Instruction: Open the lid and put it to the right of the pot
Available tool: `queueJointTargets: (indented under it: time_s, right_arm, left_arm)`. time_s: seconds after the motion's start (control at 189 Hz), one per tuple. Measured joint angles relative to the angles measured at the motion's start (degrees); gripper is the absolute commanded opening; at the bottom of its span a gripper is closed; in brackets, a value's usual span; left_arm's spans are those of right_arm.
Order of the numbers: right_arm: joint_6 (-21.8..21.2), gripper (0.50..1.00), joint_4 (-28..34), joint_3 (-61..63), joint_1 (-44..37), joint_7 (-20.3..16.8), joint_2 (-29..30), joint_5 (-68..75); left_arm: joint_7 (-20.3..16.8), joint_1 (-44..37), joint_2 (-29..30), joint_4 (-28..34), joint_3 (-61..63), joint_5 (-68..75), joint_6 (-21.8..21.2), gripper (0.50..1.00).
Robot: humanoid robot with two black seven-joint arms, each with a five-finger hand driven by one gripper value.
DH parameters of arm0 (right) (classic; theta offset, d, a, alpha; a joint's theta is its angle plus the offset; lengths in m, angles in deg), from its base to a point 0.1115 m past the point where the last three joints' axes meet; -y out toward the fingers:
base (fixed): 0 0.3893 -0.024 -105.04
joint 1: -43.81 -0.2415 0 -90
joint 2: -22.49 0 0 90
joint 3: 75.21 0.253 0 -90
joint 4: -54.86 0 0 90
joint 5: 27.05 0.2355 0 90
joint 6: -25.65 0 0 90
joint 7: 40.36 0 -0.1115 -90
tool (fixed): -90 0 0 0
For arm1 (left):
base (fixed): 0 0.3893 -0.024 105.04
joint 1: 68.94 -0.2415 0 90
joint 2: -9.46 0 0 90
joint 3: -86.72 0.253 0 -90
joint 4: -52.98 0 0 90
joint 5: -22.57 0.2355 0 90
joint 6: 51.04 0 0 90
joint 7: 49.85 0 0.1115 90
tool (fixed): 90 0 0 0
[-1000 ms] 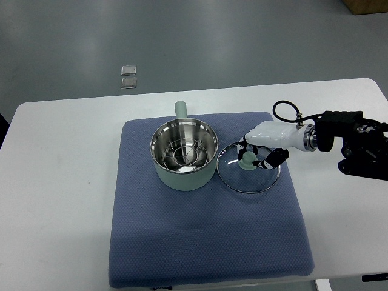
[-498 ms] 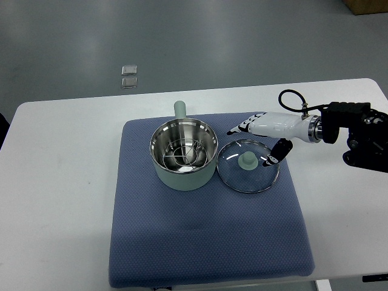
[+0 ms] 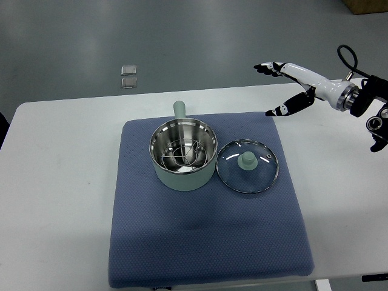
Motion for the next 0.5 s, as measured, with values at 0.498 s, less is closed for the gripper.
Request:
queueJointTargets:
  time_s: [0.498]
  right_arm:
    - [-6.0,0.911,-5.7,36.3,17.2,-7.2,14.7,18.4]
  left_arm:
    - [0.0,0.0,0.0,0.0,0.0,0.0,0.0,1.000]
